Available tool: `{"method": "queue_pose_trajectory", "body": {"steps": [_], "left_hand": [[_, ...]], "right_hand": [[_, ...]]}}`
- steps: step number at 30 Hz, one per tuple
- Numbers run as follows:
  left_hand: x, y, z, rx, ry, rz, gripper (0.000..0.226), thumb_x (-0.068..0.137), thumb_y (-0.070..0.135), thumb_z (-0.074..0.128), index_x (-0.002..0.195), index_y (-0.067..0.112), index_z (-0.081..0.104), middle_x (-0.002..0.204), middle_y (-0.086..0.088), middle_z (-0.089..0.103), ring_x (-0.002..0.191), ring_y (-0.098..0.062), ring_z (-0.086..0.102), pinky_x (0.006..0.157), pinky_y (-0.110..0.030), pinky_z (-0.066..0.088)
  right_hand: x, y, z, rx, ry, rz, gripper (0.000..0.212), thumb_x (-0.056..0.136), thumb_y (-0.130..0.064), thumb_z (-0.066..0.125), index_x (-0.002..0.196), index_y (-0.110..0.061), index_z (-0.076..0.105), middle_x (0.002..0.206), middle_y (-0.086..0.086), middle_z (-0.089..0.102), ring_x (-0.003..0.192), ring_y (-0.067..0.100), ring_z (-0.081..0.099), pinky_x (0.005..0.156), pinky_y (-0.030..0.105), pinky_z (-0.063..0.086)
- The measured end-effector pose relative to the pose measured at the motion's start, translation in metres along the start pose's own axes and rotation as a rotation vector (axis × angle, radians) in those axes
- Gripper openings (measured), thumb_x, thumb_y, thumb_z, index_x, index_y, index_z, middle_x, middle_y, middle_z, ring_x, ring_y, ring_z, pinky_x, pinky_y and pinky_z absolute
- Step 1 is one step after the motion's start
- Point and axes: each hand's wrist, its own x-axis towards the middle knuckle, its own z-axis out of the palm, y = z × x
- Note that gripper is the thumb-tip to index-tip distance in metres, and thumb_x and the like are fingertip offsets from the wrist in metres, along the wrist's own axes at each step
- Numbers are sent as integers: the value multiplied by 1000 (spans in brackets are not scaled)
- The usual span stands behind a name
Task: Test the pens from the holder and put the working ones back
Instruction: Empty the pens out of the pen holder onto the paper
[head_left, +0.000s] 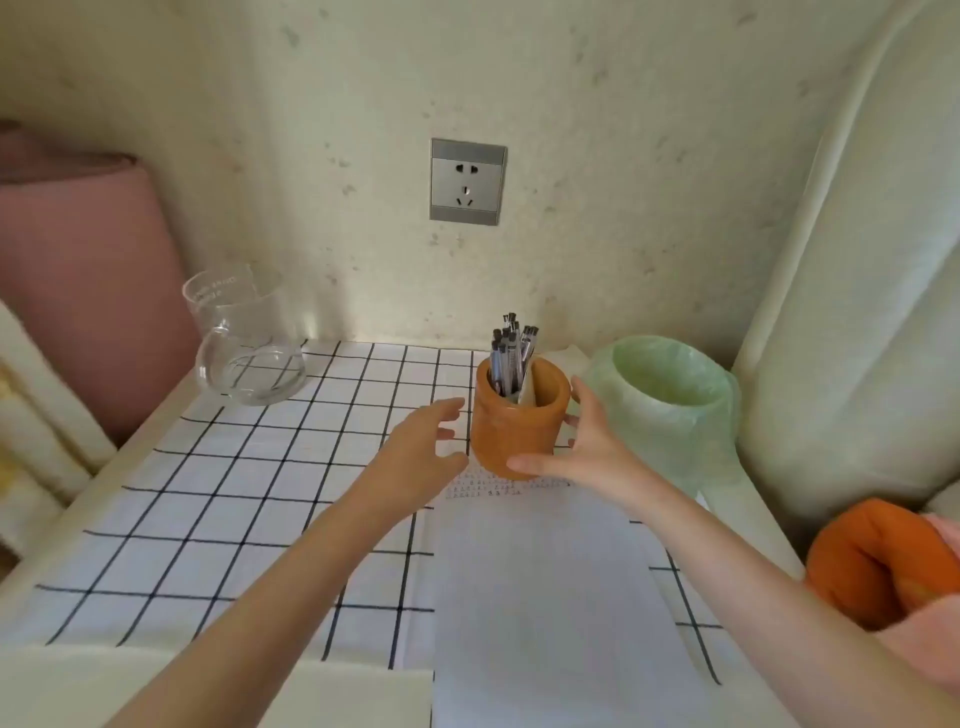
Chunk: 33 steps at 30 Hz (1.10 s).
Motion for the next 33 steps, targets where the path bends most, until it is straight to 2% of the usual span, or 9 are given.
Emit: {"method": "queue_pose_trajectory", "body": {"steps": [4, 8, 13, 15, 18, 21, 25, 28, 33], "left_hand": [[-25, -6, -4, -30, 47, 10, 55, 88, 12, 58, 137, 22, 38, 135, 7, 46, 110, -2, 46, 65, -4, 40], [-48, -20, -7, -60, 89, 29, 53, 88, 11, 59, 135, 27, 40, 130, 11, 49, 110, 0, 49, 77, -4, 38], [-65, -38, -1, -109, 118, 59, 50, 87, 14, 60, 127, 37, 41, 125, 19, 51, 110, 3, 51, 87, -9, 40], [-63, -42, 1, -111, 130, 79, 50, 87, 13, 60, 127, 38, 42, 124, 21, 51, 110, 5, 51, 86, -8, 41], [-52, -44, 0, -82, 135, 111, 53, 87, 13, 60, 130, 38, 39, 124, 23, 49, 111, 7, 49, 83, -3, 40], [-43, -45, -3, -72, 142, 142, 54, 87, 13, 61, 130, 37, 40, 125, 22, 49, 110, 8, 49, 82, 1, 38], [-40, -49, -3, -68, 134, 130, 55, 85, 17, 63, 132, 35, 40, 126, 22, 48, 110, 8, 49, 80, 1, 38], [-39, -49, -3, -96, 132, 116, 62, 82, 20, 67, 135, 33, 38, 125, 25, 47, 111, 9, 48, 81, -1, 39], [-38, -41, 5, -120, 108, 110, 93, 70, 31, 78, 142, 37, 21, 140, 20, 34, 126, 5, 35, 102, -19, 34]], "right_hand": [[-1, -4, 8, 67, 50, -27, 131, 56, -32, 90, 149, -24, -1, 153, -5, 15, 135, 18, 30, 105, 38, 38], [12, -5, 18, 103, 128, -31, 145, 43, -46, 91, 149, -26, -5, 153, -2, 18, 138, 19, 27, 109, 44, 35], [22, -1, 30, 117, 240, -120, 133, 49, -38, 92, 148, -26, 4, 142, -6, 28, 128, 13, 34, 103, 34, 37], [21, 4, 36, 164, 269, -154, 129, 53, -30, 92, 147, -25, 4, 136, -11, 28, 124, 9, 33, 103, 31, 36], [24, 16, 42, 224, 286, -183, 117, 51, -24, 93, 140, -26, 18, 137, -9, 36, 122, 10, 42, 103, 37, 42], [25, 20, 47, 210, 314, -190, 106, 50, -26, 93, 130, -33, 25, 129, -12, 44, 116, 8, 49, 97, 36, 47], [26, 17, 45, 194, 365, -172, 101, 50, -28, 93, 130, -26, 31, 124, -11, 50, 112, 11, 52, 88, 31, 49], [21, 9, 40, 201, 350, -178, 97, 52, -24, 93, 130, -26, 35, 119, -14, 52, 109, 8, 54, 77, 16, 45], [-8, -3, 30, 340, 156, -200, 95, 50, -22, 92, 126, -36, 38, 122, -16, 54, 108, 1, 55, 76, 16, 51]]}}
